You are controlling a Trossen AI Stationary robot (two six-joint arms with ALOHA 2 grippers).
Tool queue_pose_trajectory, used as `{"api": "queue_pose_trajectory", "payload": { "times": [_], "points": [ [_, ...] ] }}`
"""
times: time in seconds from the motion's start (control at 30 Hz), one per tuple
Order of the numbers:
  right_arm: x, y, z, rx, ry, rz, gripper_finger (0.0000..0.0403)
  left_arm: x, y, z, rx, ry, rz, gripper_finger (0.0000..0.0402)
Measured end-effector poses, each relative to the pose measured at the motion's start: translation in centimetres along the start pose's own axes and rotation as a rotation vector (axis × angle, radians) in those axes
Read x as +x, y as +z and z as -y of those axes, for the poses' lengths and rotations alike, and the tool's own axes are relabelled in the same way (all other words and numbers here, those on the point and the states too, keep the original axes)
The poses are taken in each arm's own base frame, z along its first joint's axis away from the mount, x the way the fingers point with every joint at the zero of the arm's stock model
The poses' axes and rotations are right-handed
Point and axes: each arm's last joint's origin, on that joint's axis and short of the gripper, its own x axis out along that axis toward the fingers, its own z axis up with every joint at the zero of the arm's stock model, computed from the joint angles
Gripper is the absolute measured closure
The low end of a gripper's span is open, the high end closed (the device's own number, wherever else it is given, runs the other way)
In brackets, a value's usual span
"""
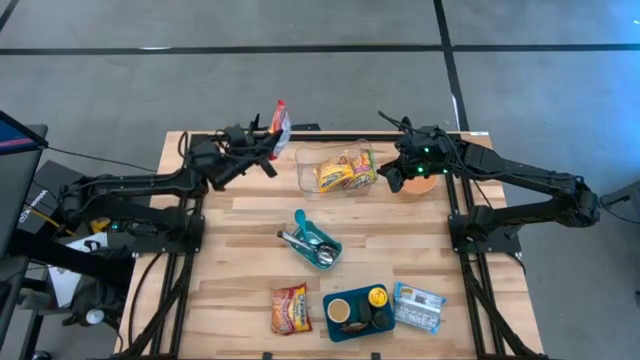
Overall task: Pick & Place Food Item
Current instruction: Put the orange noodle pack into the transparent bin
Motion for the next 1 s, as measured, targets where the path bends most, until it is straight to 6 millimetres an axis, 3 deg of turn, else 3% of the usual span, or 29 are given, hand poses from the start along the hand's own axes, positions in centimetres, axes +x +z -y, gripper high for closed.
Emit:
{"api": "queue_pose_trajectory", "payload": {
  "times": [0.5,0.83,1.0],
  "points": [
    [0.0,0.3,0.6,-0.016,-0.020,0.011,0.0301,0.8,-0.7,-0.1,-0.054,0.009,0.005,0.0401],
    [-0.2,0.9,2.0,0.018,-0.073,0.037,0.0301,6.5,-4.4,2.0,-0.032,-0.028,-0.075,0.0401],
    [-0.3,1.1,2.5,0.033,-0.091,0.046,0.0301,8.5,-6.5,3.1,-0.018,-0.021,-0.119,0.0401]
  ]
}}
